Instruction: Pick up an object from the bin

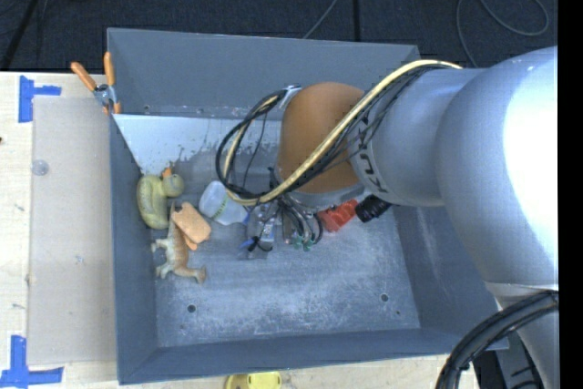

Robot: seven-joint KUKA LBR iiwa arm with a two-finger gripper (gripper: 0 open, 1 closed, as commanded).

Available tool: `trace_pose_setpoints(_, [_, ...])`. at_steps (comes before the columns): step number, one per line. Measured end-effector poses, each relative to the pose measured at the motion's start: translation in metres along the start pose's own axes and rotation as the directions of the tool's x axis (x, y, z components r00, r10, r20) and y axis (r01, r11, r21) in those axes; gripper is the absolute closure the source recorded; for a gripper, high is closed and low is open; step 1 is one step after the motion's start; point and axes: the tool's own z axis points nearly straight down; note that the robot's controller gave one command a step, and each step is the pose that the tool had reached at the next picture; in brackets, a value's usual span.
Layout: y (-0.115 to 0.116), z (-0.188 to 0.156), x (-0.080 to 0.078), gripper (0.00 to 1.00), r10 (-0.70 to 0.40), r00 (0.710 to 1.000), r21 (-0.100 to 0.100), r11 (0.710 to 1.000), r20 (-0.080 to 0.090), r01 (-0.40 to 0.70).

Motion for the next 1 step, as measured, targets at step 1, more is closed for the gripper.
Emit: trace_pose_setpoints(1, [0.0019, -0.0326, 0.0012, 1.00, 0.004, 1.000, 0.004, 1.000, -0.014, -0.004])
